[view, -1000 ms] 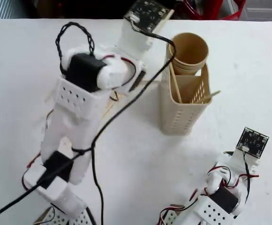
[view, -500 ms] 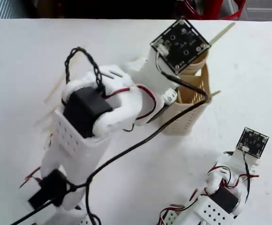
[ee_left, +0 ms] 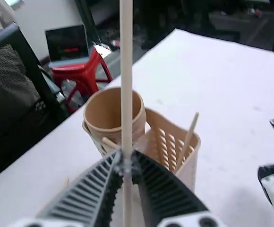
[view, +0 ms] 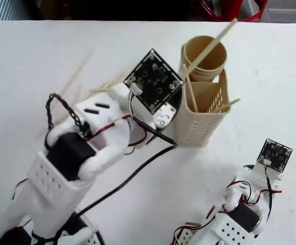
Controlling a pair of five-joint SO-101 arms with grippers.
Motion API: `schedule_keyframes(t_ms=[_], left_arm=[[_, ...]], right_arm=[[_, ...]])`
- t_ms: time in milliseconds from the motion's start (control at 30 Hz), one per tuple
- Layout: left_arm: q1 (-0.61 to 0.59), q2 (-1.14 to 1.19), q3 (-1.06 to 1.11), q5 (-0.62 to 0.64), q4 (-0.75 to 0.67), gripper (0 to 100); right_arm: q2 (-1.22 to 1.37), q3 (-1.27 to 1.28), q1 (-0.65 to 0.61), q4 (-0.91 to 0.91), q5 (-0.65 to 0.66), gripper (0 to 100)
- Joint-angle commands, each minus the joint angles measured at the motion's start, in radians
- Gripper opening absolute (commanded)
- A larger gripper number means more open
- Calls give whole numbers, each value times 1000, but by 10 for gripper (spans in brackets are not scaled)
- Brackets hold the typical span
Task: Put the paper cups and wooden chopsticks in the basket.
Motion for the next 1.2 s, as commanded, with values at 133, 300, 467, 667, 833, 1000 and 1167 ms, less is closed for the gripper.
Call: schedule_keyframes(t_ms=[133,300,467,667,833,1000,1167], left_arm=[[28,-47,173,0,-660,22],[76,85,149,-6,-733,23],[70,312,2,-2,-732,24],[71,506,-114,0,-701,24],[70,529,-124,0,-651,24],[70,529,-127,0,-606,24],[70,529,-121,2,-597,40]], right_arm=[[7,6,7,-10,12,21],[7,6,7,-10,12,21],[7,6,7,-10,12,21],[7,6,7,-10,12,21],[7,6,7,-10,12,21],[7,6,7,-10,12,21],[7,6,7,-10,12,21]])
